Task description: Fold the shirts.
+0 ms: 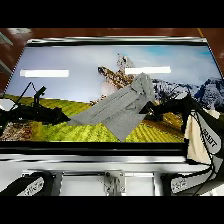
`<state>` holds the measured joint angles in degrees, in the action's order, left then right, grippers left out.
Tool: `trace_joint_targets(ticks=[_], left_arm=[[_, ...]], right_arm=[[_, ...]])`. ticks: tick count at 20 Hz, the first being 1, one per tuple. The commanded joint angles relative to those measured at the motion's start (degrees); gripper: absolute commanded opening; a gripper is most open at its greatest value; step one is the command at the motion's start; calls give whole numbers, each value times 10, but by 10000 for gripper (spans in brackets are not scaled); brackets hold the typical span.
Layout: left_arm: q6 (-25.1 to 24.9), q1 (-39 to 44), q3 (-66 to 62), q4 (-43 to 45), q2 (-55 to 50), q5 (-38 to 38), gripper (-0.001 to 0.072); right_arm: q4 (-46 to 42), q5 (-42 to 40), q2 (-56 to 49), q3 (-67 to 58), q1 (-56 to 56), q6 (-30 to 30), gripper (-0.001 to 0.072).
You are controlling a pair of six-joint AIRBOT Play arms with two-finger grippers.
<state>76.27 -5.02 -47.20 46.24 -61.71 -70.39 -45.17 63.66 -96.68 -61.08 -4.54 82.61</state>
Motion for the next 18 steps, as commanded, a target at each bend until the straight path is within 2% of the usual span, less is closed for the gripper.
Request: trace_joint_targets(ticks=[1,2,3,6,8,9,11,14,16,18], left_arm=[[-5,-3,-6,0,0,16,33],[-7,-8,-11,0,0,15,33],[-9,-15,-17,0,0,16,33],[-42,-48,-68,0,1,21,32],[-43,-74,-140,0,8,23,32],[-43,-83,-185,0,17,25,32],[-43,-90,-290,0,41,36,31],[-45,-89,-452,0,96,117,32],[-45,-89,-513,0,144,191,32],[-45,-89,-522,1,189,231,32]], right_arm=[[4,-74,-11,12,44,34,454],[3,-73,-10,11,48,33,177],[11,-66,-6,8,47,29,56],[24,-20,51,-31,29,-88,57],[22,26,128,-84,9,-157,57],[22,46,171,-118,-4,-165,57],[22,52,269,-202,-37,-146,56],[11,-1,397,-305,-81,-31,56],[-3,-22,463,-350,-96,-6,56],[-46,-27,505,-386,-97,33,55]])
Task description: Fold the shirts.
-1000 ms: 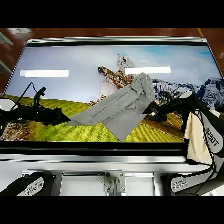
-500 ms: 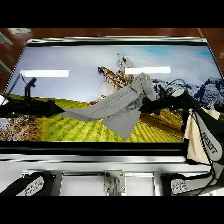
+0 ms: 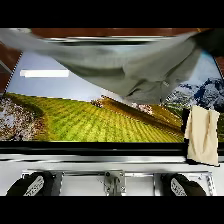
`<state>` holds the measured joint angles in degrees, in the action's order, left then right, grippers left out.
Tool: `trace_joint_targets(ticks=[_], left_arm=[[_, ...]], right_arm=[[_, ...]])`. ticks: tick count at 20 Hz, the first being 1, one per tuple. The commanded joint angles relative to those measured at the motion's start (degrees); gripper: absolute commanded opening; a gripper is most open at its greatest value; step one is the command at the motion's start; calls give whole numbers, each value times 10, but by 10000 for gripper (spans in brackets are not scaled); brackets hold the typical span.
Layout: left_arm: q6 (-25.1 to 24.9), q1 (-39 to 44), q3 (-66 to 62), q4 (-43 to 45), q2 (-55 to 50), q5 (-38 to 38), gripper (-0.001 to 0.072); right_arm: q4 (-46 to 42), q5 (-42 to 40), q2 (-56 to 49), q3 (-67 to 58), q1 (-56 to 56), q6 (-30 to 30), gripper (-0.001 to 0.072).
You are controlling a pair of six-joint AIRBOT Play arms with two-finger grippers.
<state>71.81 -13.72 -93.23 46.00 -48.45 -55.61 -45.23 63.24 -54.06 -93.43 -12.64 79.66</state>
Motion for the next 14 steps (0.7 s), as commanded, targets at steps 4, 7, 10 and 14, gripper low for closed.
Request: trace_joint_targets(ticks=[4,7,10,14], left_arm=[[0,-2,-61,45,107,26,32],[0,-2,-61,84,122,-12,32],[15,-2,-61,118,131,-91,32],[97,-2,-51,211,133,-289,32]], right_arm=[[-67,-15,112,-78,-16,96,56],[-50,-7,115,-78,-16,98,56],[-47,18,114,-78,-16,102,56],[-125,106,107,-78,-16,124,56]])
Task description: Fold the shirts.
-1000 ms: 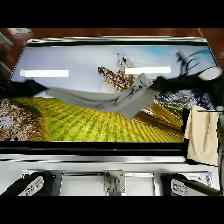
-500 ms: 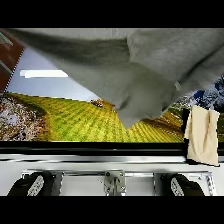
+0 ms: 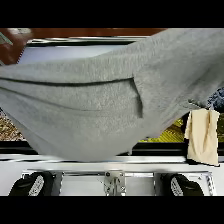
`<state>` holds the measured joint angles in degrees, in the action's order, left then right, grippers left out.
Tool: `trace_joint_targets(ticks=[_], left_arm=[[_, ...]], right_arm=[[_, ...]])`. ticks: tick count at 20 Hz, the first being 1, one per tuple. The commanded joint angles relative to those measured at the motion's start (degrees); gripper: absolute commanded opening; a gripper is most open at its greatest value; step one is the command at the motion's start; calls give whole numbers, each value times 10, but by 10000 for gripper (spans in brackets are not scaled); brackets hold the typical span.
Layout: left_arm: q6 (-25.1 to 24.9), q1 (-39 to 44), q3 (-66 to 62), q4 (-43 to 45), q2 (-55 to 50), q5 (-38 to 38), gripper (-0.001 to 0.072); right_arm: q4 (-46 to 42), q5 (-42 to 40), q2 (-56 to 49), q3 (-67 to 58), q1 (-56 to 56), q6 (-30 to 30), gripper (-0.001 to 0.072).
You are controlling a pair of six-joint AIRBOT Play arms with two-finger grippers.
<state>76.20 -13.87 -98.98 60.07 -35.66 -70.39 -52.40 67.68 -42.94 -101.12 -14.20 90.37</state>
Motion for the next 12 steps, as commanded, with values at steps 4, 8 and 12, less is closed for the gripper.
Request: trace_joint_targets(ticks=[4,8,12], left_arm=[[97,0,111,103,6,-213,32],[112,0,286,124,-28,-48,32],[130,0,353,94,-168,115,33]], right_arm=[[-113,134,-71,13,0,21,56],[-81,9,-195,94,14,8,56],[-80,-242,-359,105,103,-11,56]])
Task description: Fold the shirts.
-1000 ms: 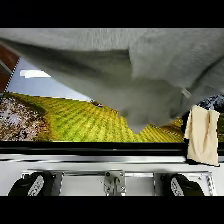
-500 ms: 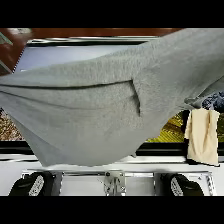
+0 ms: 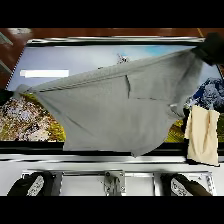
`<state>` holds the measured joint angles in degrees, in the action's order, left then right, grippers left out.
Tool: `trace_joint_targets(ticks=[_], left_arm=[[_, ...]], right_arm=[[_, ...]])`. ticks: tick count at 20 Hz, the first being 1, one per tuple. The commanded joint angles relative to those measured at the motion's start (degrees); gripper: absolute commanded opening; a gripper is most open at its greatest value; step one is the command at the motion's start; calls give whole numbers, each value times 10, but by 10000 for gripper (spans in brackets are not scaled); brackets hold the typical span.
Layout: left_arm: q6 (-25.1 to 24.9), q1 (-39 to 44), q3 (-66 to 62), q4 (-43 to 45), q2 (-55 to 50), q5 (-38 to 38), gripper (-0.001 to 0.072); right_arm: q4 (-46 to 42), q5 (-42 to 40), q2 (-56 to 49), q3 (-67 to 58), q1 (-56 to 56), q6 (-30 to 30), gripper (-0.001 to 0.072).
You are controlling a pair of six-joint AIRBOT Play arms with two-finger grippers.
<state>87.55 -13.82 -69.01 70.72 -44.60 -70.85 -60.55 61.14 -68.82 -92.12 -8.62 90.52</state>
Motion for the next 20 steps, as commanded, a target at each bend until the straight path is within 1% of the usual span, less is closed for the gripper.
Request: trace_joint_targets(ticks=[1,2,3,4,6,7,9,10,11,12,13,14,15,17,18,19,20], left_arm=[[17,-1,53,-36,-121,161,33],[17,-1,53,-64,-156,200,32],[17,0,53,-94,-189,233,33],[17,4,53,-119,-222,260,33],[17,20,53,-129,-282,275,33],[17,31,53,-129,-313,268,33],[17,56,53,-129,-366,240,34],[17,68,53,-130,-387,225,89],[17,77,53,-130,-402,208,360],[17,78,50,-129,-409,182,635],[17,69,42,-124,-408,141,681],[17,50,31,-111,-404,84,681],[10,29,22,-92,-397,28,681],[-22,-20,33,-63,-369,-74,681],[-39,-43,58,-59,-347,-102,684],[-46,-61,97,-60,-323,-106,688],[-51,-75,148,-60,-297,-96,698]], right_arm=[[4,-251,-134,15,66,-12,57],[8,-323,-168,15,83,-12,57],[12,-366,-195,15,96,-11,57],[14,-391,-222,15,105,-12,57],[13,-376,-269,15,112,-12,57],[14,-351,-289,15,112,-12,57],[25,-276,-323,15,112,-7,57],[38,-240,-337,15,112,-3,59],[48,-217,-343,15,112,-3,124],[49,-206,-342,15,109,-3,348],[56,-190,-331,14,102,-5,594],[54,-163,-313,8,89,-28,665],[37,-133,-292,2,71,-53,665],[-34,-60,-247,-2,17,-59,653],[-65,0,-229,-2,-17,-59,636],[-76,66,-223,-2,-53,-65,619],[-69,123,-224,0,-85,-79,620]])
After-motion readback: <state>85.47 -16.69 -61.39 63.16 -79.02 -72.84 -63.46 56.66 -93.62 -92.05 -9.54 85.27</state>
